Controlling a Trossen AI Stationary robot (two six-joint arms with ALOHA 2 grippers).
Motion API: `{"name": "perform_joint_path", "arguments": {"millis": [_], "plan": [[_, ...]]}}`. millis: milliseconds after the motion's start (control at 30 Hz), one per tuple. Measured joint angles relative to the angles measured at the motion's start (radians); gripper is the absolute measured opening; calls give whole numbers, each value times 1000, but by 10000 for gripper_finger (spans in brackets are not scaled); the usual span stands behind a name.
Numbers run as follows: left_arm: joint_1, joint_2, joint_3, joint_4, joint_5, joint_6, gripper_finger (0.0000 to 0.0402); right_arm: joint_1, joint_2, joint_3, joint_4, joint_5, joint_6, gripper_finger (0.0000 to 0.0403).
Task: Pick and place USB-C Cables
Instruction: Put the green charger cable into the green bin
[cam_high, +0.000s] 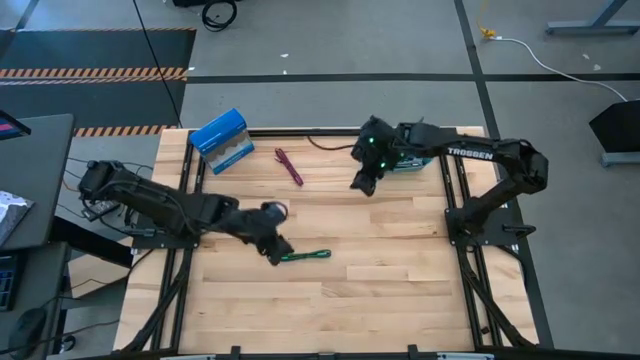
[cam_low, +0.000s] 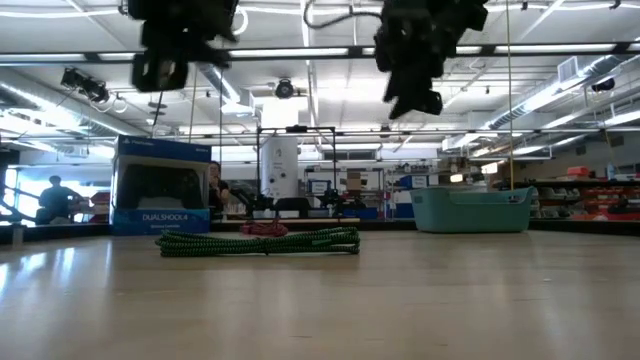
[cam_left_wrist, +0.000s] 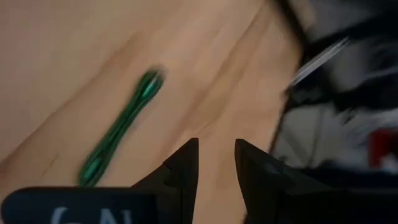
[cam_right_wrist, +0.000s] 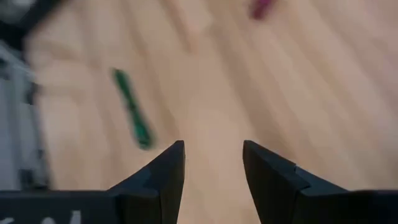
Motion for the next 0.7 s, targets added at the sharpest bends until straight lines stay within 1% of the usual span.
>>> {"name": "perform_joint_path", "arguments": {"millis": [133, 233, 367, 567, 700], "plan": [[-35, 42, 0, -119, -4, 24, 112, 96, 0, 0, 114, -48, 122, 168], [-51, 78, 0, -187, -43, 43, 112, 168, 0, 0, 164, -52, 165, 168], [-55, 133, 0, -208, -67, 107, 112, 245, 0, 0, 165, -16, 180, 168], [-55, 218, 0, -170, -71, 207, 112, 303, 0, 0, 221, -2, 350, 168], [-55, 259, 0, -163, -83, 270, 112, 330, 0, 0, 268, -4, 426, 168]]}}
